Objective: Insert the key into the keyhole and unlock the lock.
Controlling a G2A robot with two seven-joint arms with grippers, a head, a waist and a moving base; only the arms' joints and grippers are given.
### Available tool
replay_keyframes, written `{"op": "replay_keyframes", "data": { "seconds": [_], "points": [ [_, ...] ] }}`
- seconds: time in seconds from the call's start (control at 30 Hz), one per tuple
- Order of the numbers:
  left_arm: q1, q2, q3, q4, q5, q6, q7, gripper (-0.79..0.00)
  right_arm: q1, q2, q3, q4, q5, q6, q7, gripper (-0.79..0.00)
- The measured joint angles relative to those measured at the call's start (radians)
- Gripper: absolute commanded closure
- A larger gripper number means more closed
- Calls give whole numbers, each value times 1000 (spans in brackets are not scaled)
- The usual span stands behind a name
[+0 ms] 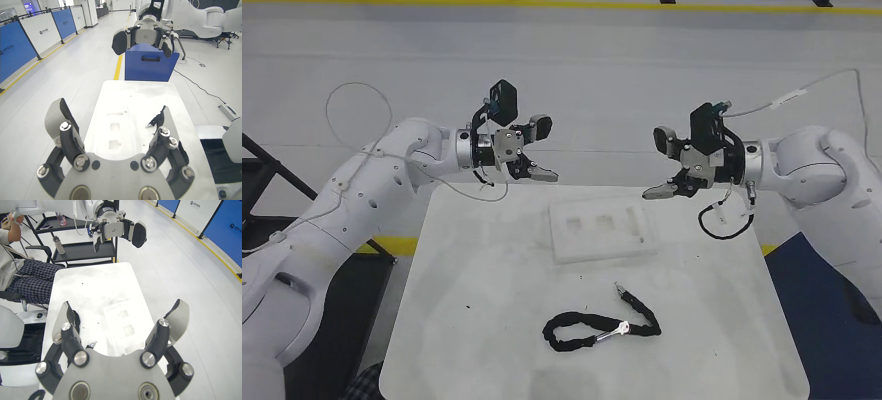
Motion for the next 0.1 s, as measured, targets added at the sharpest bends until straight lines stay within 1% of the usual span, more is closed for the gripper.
{"op": "replay_keyframes", "data": {
  "seconds": [0.1],
  "points": [
    [0,0,0,0,0,0,0,-785,0,0,0,0,0,0,0,-785]
  ]
}}
